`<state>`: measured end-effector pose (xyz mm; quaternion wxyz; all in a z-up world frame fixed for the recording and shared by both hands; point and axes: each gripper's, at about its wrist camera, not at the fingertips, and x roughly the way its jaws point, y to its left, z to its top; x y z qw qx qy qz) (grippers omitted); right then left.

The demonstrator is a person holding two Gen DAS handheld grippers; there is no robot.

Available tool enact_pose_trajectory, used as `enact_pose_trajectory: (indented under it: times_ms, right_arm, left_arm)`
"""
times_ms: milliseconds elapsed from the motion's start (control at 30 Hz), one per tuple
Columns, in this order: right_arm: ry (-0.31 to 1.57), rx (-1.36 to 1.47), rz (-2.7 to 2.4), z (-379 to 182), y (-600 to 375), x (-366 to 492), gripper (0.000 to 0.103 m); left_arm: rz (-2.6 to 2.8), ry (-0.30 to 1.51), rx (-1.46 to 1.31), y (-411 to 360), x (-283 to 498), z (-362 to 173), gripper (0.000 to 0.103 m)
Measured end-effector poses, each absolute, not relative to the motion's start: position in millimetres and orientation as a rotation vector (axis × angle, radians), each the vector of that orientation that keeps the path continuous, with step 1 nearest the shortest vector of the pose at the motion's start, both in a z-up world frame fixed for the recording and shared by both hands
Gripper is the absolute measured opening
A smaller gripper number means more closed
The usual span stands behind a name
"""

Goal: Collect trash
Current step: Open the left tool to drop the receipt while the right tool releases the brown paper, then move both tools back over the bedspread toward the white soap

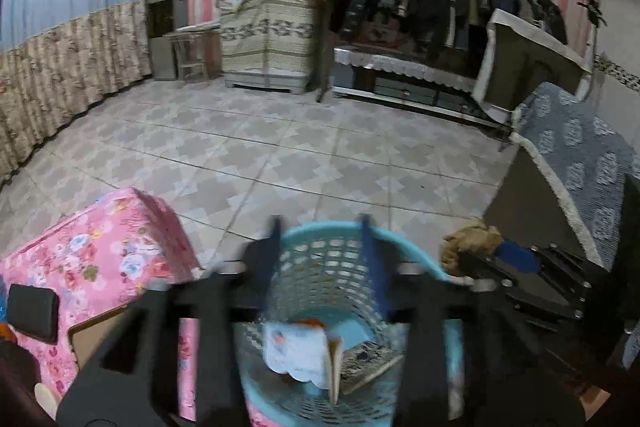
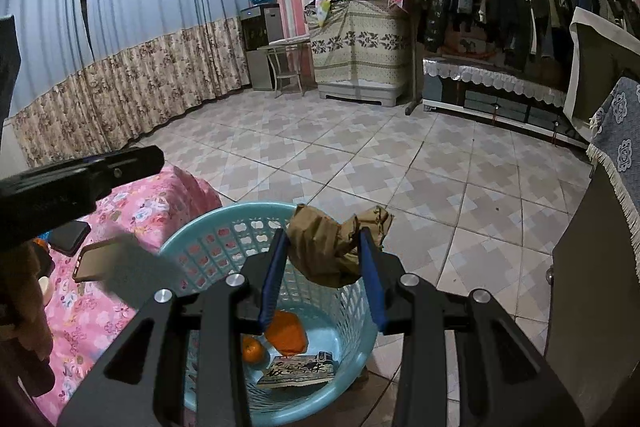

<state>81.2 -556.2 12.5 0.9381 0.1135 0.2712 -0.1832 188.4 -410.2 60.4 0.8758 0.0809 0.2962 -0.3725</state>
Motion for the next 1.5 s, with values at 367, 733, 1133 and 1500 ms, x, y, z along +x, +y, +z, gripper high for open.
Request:
enact_pose_trajectory:
  times_ms: [367, 733, 1133, 1500]
  right_arm:
    - [0.585, 0.258, -0.308, 0.7, -524.9, 108.0, 0.037]
    - [0.577, 0.187, -0.344, -1.4, -490.0, 136.5, 0.083]
    - [0.551, 0.108, -0.329, 29.0, -434.9, 119.8, 0.093]
    - [0.524, 0.033, -0.195, 48.5, -332.4, 116.8, 0.093]
  left_arm:
    - [-0.542, 0.545, 0.215, -339.5, 199.5, 63.7, 0.095]
    - [-0.406, 0.539, 0.184, -254.0, 191.6, 65.5, 0.097]
    - [-0.219, 0.493, 0.158, -136.5, 162.7, 78.3, 0.098]
    - [-0.108, 0.488, 0.111, -47.9, 146.4, 88.4, 0.098]
